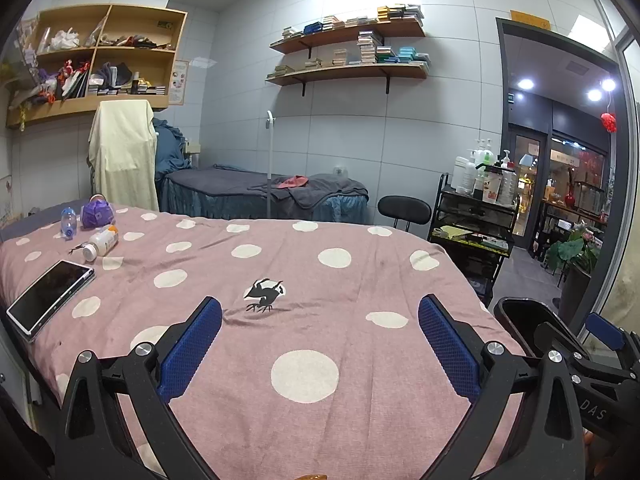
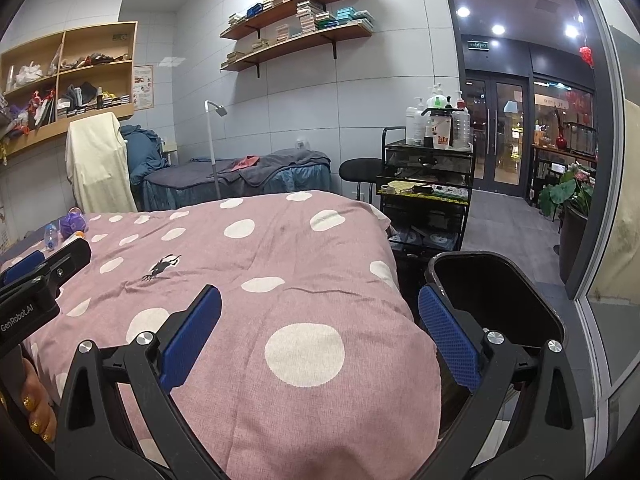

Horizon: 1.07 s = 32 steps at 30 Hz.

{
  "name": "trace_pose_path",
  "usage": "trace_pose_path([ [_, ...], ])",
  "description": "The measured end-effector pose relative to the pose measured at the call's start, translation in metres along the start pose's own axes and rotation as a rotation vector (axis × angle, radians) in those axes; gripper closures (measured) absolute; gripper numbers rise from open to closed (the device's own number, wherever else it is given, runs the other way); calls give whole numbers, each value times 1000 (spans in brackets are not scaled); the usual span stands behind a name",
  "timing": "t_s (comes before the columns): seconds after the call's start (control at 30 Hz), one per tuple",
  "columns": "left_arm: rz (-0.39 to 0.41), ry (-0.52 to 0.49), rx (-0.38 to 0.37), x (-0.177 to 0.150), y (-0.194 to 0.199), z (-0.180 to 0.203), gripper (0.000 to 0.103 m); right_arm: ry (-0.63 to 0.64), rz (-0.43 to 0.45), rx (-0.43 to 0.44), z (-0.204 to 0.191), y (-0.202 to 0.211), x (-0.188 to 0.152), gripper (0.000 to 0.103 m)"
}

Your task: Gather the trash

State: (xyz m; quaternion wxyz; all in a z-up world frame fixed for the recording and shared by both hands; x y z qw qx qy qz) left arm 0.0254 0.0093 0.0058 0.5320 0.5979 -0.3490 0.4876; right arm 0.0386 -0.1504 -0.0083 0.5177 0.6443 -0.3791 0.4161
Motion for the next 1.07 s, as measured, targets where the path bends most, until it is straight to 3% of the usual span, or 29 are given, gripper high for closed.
trace_pose_path([
  [1.07,-29,7,-20,1,-6,-1,6,-11,-14,7,2,-5,-1,6],
])
Point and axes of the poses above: each gripper's, at about its wrist camera, not at the fingertips, and y roughly against the way its jaws point, z to its right, x to its top, the point moved 2 cm from there along -y, roughly the way its jaws point, and after that the axes turned 6 degrees about x, right-handed, at the moved point
